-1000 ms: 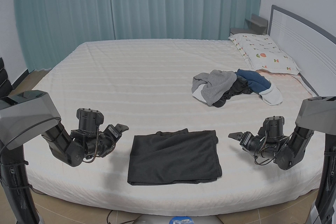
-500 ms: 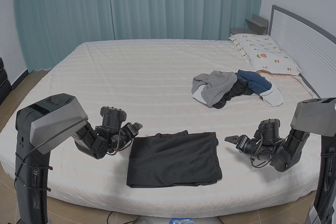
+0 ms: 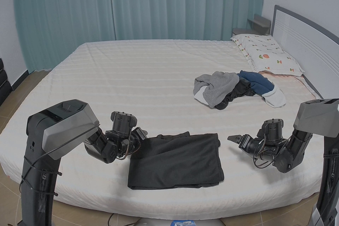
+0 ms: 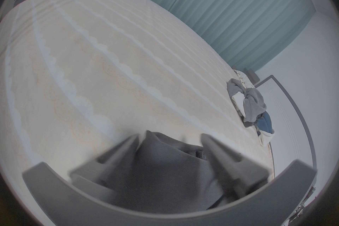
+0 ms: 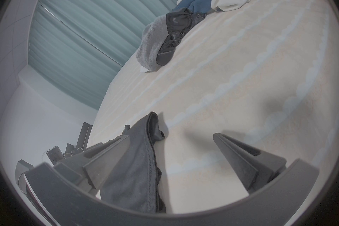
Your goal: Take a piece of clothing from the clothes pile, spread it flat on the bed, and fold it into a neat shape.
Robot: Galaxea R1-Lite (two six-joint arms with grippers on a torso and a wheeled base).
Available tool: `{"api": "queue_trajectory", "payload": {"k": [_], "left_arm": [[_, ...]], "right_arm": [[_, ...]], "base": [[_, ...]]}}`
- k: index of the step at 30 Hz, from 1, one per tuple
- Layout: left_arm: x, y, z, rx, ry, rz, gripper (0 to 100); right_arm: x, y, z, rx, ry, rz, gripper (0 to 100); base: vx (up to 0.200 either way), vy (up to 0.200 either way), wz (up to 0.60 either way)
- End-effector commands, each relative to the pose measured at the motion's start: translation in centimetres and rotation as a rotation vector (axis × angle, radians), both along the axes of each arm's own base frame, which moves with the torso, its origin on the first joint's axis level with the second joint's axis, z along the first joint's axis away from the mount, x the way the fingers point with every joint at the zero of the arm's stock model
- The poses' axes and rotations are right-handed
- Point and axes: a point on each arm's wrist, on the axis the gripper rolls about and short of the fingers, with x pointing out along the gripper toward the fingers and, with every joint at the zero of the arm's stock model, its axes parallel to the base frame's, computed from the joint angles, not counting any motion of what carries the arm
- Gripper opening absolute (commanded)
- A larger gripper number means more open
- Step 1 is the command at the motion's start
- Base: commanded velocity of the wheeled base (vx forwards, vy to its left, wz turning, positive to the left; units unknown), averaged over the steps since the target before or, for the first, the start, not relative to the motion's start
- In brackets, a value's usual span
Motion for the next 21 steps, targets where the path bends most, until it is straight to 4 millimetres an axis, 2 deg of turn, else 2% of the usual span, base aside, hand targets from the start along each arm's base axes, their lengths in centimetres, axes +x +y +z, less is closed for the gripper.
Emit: {"api": "queue_trajectory", "payload": {"k": [1,5,12,16,21], "left_arm": [[0.0,-0.1,-0.3,0.007,0.001,0.010,0],[0.0,0.1,-0.7,0.046,-0.007,0.063,0],[0.1,0.3,-0.7,0.070,-0.024,0.131,0],[0.0,0.5,-0.8,0.048,-0.030,0.164,0],[0.1,0.7,-0.6,0.044,-0.030,0.170,0]], "right_arm": [[0.3,0.2,0.0,-0.001,-0.013,0.006,100],[0.9,0.8,0.4,0.002,-0.037,0.022,100],[2.9,4.0,0.7,-0.002,-0.085,0.100,100],[4.2,6.0,-0.6,-0.014,-0.067,0.129,100],[5.9,6.9,-1.6,-0.050,-0.083,0.090,100]], "base": [[0.000,0.000,0.00],[0.000,0.000,0.00],[0.000,0.000,0.00],[0.000,0.000,0.00],[0.000,0.000,0.00]]}}
